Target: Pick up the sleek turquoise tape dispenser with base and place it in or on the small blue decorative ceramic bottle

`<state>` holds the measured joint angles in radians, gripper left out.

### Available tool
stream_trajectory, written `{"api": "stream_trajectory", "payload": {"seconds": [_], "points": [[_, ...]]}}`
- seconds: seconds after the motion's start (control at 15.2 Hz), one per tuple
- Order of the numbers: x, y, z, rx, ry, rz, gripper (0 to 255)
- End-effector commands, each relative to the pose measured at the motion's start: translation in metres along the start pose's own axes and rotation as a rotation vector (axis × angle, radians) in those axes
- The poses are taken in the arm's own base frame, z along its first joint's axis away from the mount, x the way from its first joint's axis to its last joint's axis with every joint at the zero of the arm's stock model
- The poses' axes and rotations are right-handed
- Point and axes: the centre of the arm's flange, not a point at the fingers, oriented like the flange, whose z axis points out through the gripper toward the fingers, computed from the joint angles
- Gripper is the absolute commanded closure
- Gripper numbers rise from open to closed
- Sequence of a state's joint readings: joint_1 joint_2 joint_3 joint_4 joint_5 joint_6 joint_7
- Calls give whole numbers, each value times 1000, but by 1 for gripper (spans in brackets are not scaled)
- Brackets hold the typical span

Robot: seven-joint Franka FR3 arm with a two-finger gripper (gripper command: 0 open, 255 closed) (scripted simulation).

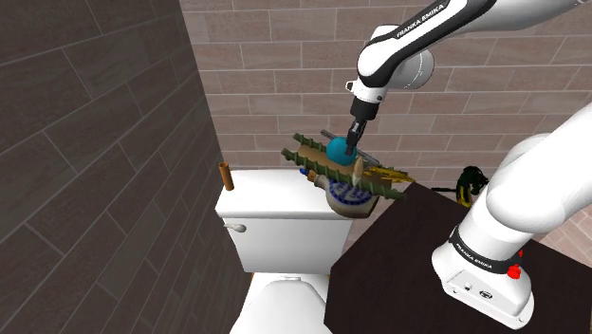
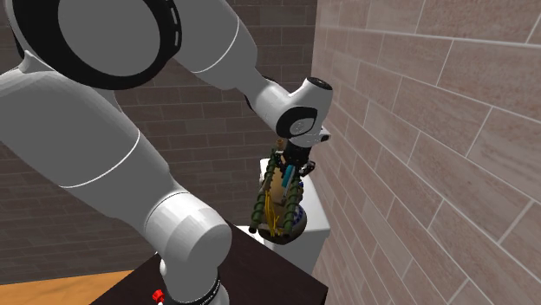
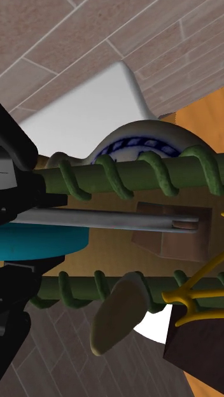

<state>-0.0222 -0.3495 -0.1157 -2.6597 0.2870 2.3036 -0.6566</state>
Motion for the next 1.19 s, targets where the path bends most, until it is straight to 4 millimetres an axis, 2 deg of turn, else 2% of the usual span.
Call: {"api": "stream_trajectory", "payload": {"seconds": [0.0,0.33,0.59,1.12], "points": [[0,0,-1,-1,2,0,0],[0,0,-1,-1,2,0,0],[0,0,-51,-1,2,0,0],[0,0,-51,-1,2,0,0]]}}
